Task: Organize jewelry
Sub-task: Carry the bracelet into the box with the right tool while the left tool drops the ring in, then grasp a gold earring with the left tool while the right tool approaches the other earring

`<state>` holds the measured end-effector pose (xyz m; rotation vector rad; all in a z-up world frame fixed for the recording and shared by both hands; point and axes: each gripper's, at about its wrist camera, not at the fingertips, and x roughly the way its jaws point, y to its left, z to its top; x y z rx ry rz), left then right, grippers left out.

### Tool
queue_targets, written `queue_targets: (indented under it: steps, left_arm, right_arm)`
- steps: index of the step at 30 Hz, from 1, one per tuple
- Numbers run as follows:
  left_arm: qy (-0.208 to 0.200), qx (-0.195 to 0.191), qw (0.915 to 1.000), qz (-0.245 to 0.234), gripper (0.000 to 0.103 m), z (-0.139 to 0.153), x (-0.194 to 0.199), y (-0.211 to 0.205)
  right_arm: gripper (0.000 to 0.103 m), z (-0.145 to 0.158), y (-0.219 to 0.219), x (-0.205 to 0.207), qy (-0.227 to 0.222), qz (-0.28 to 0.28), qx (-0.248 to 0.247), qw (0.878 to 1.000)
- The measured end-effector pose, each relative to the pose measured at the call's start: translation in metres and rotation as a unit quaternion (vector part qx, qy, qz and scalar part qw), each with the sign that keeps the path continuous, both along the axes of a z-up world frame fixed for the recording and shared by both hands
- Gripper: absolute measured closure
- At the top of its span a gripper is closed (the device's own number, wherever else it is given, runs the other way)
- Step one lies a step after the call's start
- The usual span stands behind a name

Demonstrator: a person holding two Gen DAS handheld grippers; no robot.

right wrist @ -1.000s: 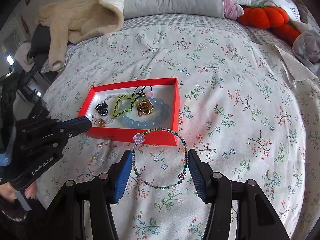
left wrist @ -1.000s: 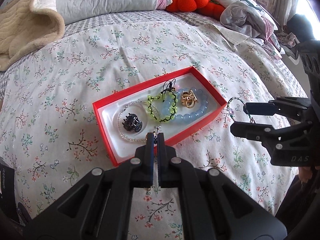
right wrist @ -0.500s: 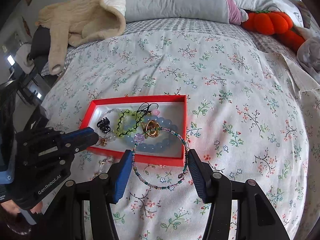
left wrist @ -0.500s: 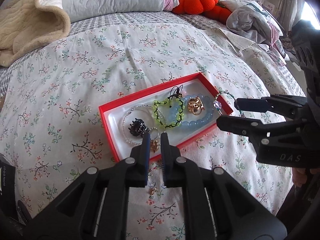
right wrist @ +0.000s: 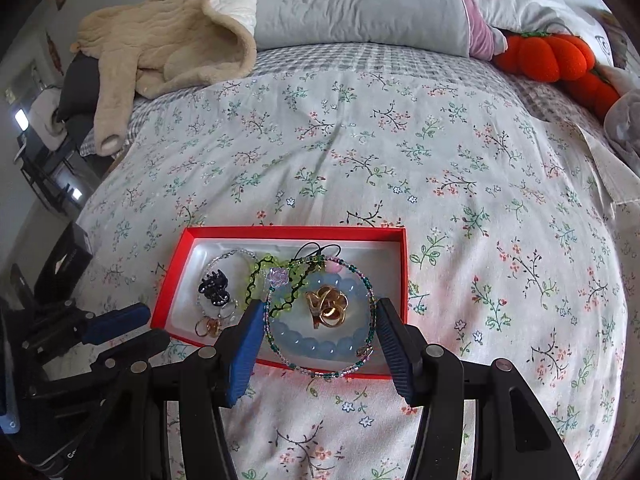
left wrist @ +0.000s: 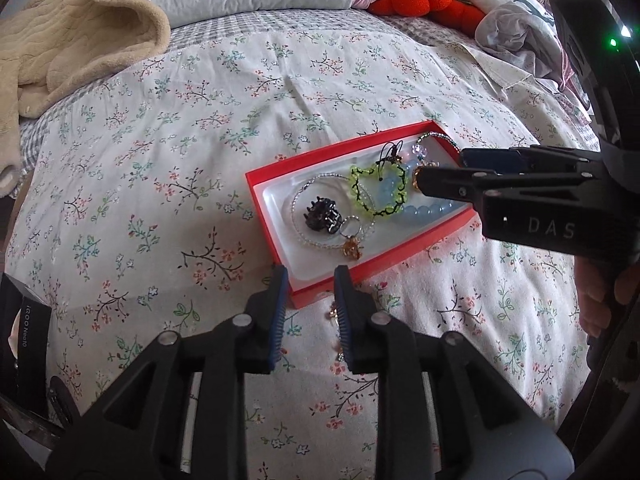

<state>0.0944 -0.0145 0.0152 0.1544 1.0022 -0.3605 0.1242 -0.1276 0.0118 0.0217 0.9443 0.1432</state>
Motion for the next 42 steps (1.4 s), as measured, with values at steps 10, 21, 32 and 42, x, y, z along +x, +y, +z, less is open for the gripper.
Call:
queue_targets:
  steps: [10, 21, 32, 42]
  left_arm:
    - [0.005, 0.009, 0.9999, 0.005, 0.062, -0.002, 0.0, 0.003]
    - [0.008, 0.021, 0.9997, 0.009, 0.042, -0.002, -0.004, 0.005]
    - [0.044, 0.023, 0.9982, 0.033, 0.021, -0.02, -0.005, 0.018]
    - [0.041, 0.025, 0.9982, 0.035, 0.021, -0.04, -0.019, 0.023]
  right_arm:
    - [0.034, 0.0, 0.0, 0.004, -0.004, -0.002, 0.01, 1.0]
    - [0.03, 0.016, -0.005, -0.02, -0.015, -0.003, 0.001, 1.0]
    - [0.021, 0.015, -0.023, -0.042, -0.011, -0.019, -0.009, 1.0]
    - [0.02, -0.005, -0.029, -0.058, 0.012, -0.019, -0.034, 0.999]
